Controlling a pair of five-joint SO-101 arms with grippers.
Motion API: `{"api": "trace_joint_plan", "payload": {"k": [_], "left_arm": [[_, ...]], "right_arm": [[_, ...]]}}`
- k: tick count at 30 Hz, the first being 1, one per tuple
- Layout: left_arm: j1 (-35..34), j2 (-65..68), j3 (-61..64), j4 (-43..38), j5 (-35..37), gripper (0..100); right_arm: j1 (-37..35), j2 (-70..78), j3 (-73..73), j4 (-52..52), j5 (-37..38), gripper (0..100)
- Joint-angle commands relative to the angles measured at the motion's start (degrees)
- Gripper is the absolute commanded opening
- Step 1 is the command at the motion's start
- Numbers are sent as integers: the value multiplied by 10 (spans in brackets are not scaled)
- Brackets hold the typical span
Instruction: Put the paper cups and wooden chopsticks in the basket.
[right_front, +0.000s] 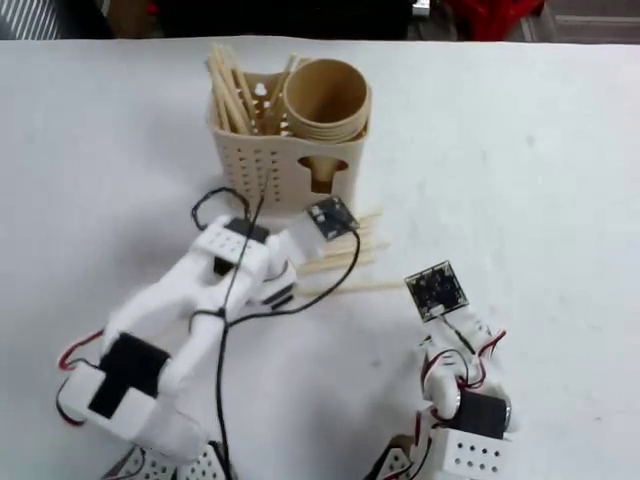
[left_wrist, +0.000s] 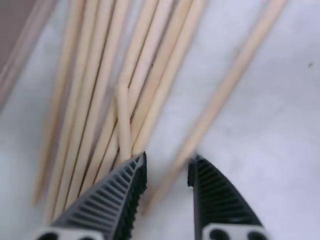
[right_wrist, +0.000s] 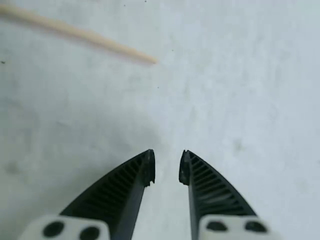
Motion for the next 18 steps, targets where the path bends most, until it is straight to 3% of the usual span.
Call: {"api": "trace_joint_plan", "payload": {"k": [1, 6, 12, 18], "left_arm": [[-13, 35, -58, 18, -5, 116], [-8, 44, -64, 18, -9, 39], [-8, 40, -64, 21, -9, 23], [-7, 9, -129, 120, -10, 23]], "right_arm": [[3, -6, 4, -7, 5, 98], [3, -6, 4, -7, 5, 98], [3, -6, 4, -7, 5, 98], [3, -6, 4, -7, 5, 98]]}}
